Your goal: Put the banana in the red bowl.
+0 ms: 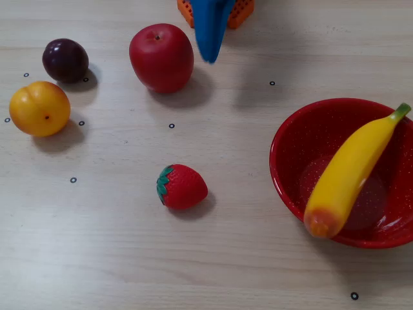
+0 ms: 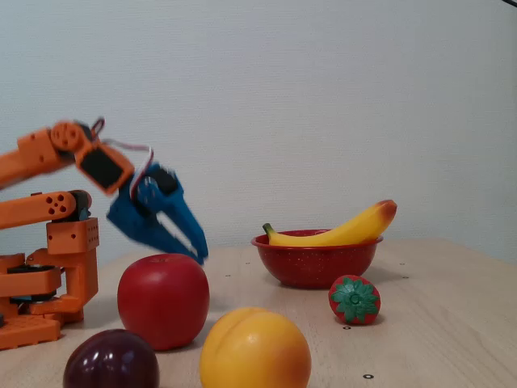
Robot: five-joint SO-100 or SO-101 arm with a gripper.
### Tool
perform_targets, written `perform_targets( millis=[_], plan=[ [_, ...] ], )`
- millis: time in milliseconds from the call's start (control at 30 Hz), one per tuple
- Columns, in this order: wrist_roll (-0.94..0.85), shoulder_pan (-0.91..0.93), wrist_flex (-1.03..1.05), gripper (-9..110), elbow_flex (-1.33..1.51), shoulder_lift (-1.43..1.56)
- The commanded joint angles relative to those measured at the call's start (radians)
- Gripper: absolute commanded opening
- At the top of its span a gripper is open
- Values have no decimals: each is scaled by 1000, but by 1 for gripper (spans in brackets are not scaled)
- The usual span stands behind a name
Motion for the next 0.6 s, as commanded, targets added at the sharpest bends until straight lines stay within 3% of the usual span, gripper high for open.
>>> perform_targets(
  millis=[0, 167, 567],
  plan=[
    [-28, -15, -80, 0, 20, 14],
    [-146, 3, -95, 0, 54, 14],
    [-153, 12, -100, 0, 55, 14]
  ],
)
